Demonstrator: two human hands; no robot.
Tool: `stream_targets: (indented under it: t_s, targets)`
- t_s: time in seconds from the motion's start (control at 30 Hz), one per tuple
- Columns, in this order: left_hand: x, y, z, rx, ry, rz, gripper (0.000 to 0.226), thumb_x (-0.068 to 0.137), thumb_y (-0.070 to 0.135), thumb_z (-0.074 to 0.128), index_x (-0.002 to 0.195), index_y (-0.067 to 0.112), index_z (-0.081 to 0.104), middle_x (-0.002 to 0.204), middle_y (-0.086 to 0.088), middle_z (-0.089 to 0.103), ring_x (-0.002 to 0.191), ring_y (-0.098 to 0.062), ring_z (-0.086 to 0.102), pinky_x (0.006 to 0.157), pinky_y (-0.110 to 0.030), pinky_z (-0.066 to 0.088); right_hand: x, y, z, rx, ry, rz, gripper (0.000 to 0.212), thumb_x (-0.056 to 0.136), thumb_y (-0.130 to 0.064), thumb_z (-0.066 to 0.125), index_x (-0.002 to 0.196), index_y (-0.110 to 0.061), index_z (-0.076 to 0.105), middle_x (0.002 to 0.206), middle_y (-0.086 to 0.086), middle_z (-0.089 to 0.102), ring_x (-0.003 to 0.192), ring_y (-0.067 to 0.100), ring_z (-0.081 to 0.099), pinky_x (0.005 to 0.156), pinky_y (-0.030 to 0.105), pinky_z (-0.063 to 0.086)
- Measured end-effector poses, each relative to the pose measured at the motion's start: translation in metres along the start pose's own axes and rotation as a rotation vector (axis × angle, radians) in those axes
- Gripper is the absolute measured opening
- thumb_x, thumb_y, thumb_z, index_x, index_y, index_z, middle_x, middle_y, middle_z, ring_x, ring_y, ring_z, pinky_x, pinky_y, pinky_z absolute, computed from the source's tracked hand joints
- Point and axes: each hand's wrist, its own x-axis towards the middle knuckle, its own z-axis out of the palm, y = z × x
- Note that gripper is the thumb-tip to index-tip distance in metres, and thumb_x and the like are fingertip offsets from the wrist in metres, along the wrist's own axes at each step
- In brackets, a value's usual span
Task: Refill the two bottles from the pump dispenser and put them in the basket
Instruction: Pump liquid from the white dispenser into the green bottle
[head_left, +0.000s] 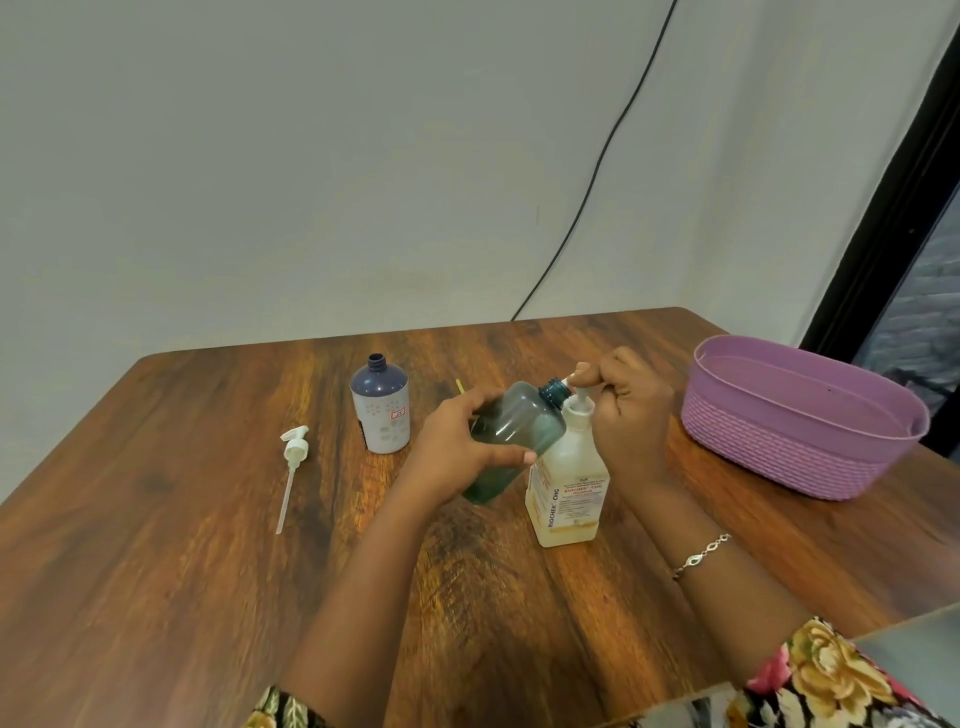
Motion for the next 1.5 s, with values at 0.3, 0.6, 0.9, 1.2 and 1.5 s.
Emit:
stream_targets:
  t_s: [0.3,0.6,0.9,1.2,1.5]
  targets:
    - [-0.002,-0.003,0.001,0.013,0.003,0.004,0.074,0.065,0.023,0.081,0.132,0.018,0.049,0.121,0.004,0.054,0.108,-0.013,0.05,0.092,-0.031,0.044,-0.005,0.002,0.004,-0.082,0.025,-0.063,0.025,0.073,0.008,0.043,0.059,0.002,0.062,0.061,0.011,0.059,0.057,0.028,0.059,0.048,0.04,0.049]
    - [-0.003,0.006,-0.001,-0.014,0.023,0.005,0.074,0.067,0.021,0.08,0.133,0.017,0.047,0.122,0.003,0.053,0.108,-0.015,0.05,0.094,-0.031,0.044,0.008,-0.003,-0.008,-0.013,-0.023,-0.013,0.03,0.071,0.016,0.046,0.069,-0.001,0.07,0.068,0.009,0.064,0.068,0.025,0.065,0.058,0.016,0.047]
    - [-0.003,0.002,0.003,0.007,0.003,-0.021,0.073,0.065,0.023,0.081,0.131,0.018,0.049,0.124,0.002,0.054,0.11,-0.016,0.051,0.096,-0.037,0.045,0.0,0.004,0.002,-0.078,-0.021,-0.06,0.022,0.07,0.012,0.045,0.057,0.001,0.06,0.059,0.01,0.055,0.055,0.027,0.054,0.049,0.044,0.047]
    - [0.004,0.009,-0.004,0.029,-0.001,0.013,0.072,0.066,0.023,0.081,0.131,0.017,0.05,0.126,-0.001,0.054,0.111,-0.018,0.052,0.097,-0.04,0.046,0.014,-0.014,-0.008,-0.02,-0.029,0.081,0.029,0.068,-0.003,0.039,0.063,-0.002,0.067,0.065,0.008,0.063,0.064,0.021,0.06,0.056,0.011,0.042]
    - [0.002,-0.001,0.002,0.038,-0.004,-0.023,0.074,0.066,0.025,0.081,0.132,0.016,0.049,0.126,-0.001,0.054,0.113,-0.018,0.05,0.098,-0.038,0.044,-0.007,0.001,0.003,-0.004,0.059,0.0,0.027,0.073,0.011,0.044,0.066,0.0,0.068,0.066,0.008,0.062,0.066,0.019,0.063,0.058,0.017,0.048]
